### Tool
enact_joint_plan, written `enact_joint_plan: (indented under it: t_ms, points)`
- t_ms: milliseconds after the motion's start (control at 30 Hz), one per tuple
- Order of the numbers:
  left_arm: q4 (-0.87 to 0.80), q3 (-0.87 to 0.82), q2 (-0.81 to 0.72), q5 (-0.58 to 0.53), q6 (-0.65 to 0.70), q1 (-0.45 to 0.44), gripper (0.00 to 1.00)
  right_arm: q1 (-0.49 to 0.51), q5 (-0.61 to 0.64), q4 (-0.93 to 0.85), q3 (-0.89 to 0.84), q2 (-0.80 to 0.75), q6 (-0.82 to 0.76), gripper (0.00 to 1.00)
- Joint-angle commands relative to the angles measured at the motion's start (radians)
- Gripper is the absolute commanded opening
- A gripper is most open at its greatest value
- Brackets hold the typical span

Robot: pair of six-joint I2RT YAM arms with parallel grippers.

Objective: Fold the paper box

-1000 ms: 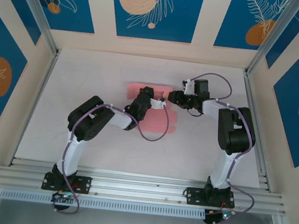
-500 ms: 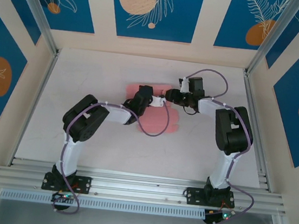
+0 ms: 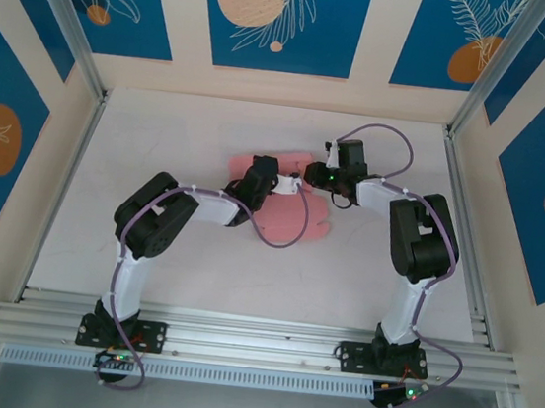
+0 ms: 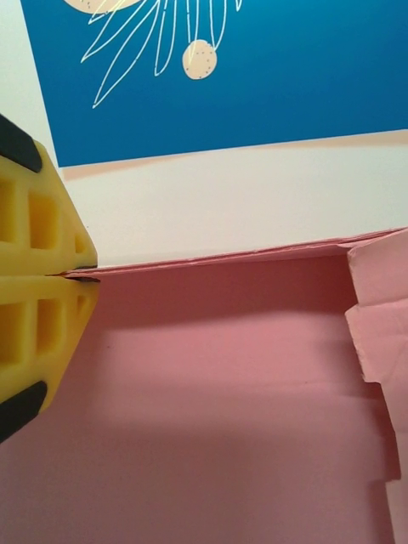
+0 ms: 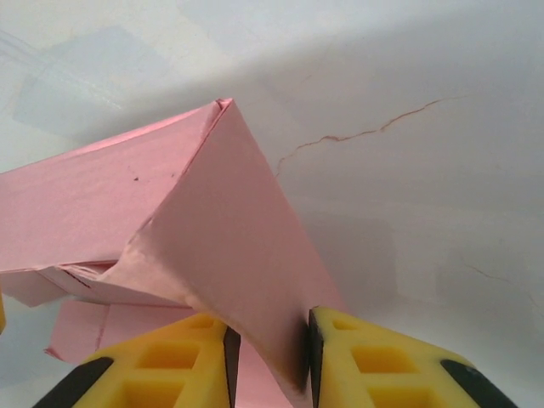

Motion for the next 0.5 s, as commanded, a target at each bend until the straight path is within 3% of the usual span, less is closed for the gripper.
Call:
enact_joint_plan:
  t_ms: [0,233,467]
  points:
    - [-0.12,0.019,-0.005,0.158,-0.048,-0.025,0.0,0.002,0.044,-0.024,0.043,0.045,0.003,0.31]
    - [-0.156,0.045,-0.006,0.187,-0.064,-0.017,0.0,0.005,0.03,-0.03,0.092,0.071,0.003,0.42]
    - [-0.148,0.038,0.0,0.172,-0.072,-0.015,0.0,0.009,0.083,-0.054,0.11,0.082,0.025,0.33]
